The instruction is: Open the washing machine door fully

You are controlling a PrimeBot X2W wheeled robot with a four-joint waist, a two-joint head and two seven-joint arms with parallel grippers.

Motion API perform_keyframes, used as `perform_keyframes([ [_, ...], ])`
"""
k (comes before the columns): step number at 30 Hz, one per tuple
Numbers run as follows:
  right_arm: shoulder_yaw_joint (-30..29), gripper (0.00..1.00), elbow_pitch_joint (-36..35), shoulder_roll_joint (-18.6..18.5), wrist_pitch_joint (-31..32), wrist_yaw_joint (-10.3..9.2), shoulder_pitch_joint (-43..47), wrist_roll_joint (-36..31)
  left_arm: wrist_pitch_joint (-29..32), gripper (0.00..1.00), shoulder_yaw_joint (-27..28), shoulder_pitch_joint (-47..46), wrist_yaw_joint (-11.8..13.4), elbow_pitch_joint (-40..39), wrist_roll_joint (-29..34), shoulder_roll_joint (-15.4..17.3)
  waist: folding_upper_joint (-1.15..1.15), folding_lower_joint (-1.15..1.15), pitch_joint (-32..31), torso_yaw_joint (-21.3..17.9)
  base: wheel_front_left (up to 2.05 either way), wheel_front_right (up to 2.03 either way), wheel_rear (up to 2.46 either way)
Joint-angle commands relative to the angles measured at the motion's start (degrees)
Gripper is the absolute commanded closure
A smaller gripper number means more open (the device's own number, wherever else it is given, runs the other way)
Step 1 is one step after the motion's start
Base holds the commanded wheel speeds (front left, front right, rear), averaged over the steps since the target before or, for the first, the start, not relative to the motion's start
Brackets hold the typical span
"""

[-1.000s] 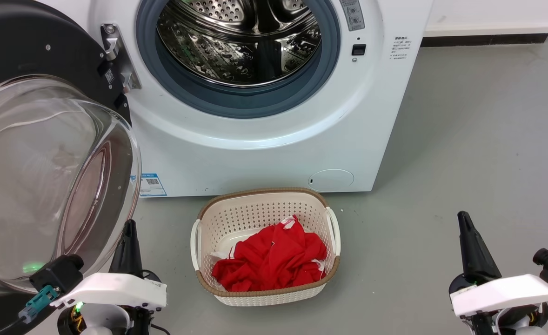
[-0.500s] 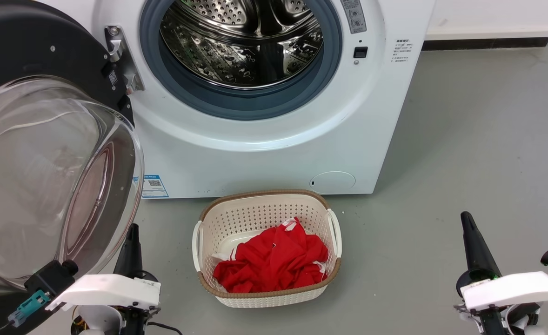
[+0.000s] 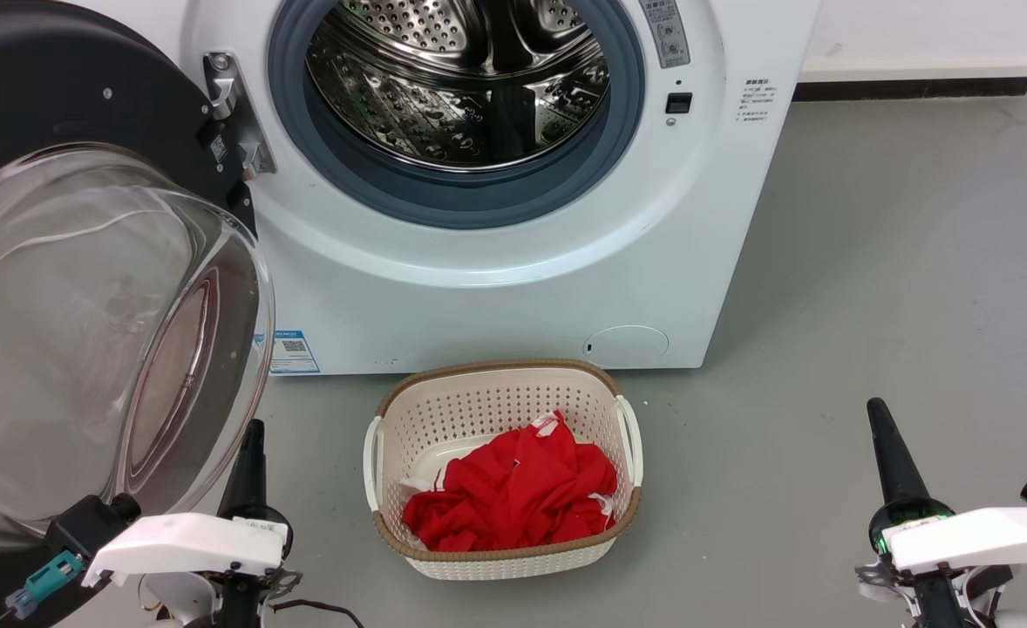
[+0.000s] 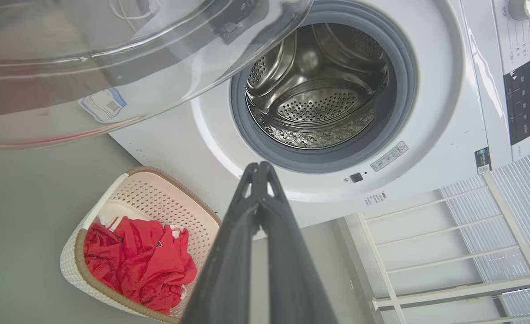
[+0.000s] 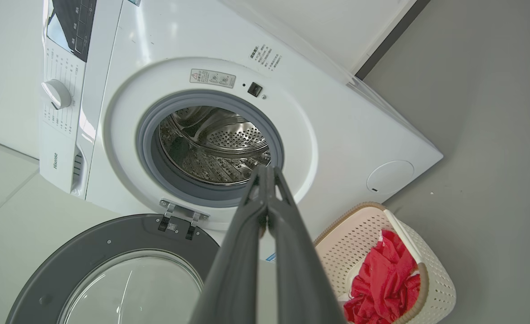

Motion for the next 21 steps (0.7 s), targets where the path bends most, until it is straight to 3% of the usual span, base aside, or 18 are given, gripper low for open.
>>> perform_keyframes([
  [1,-0.23,1.0,-0.1,-0.34,0.38,0.0,-1.35,2.02,0.5,1.0,0.26,-1.05,-0.53,-0.17,-1.94,0.09,0.0,0.0,-0.06,0.04,0.0,0.0,0.0],
  [21,-1.45,1.0,1.72,-0.25,3.37,-0.01,-2.22,14.71,3.71,1.0,1.45,-1.36,-2.44,0.91,-14.78,-0.32,0.0,0.0,-0.74,0.49,0.0,0.0,0.0],
])
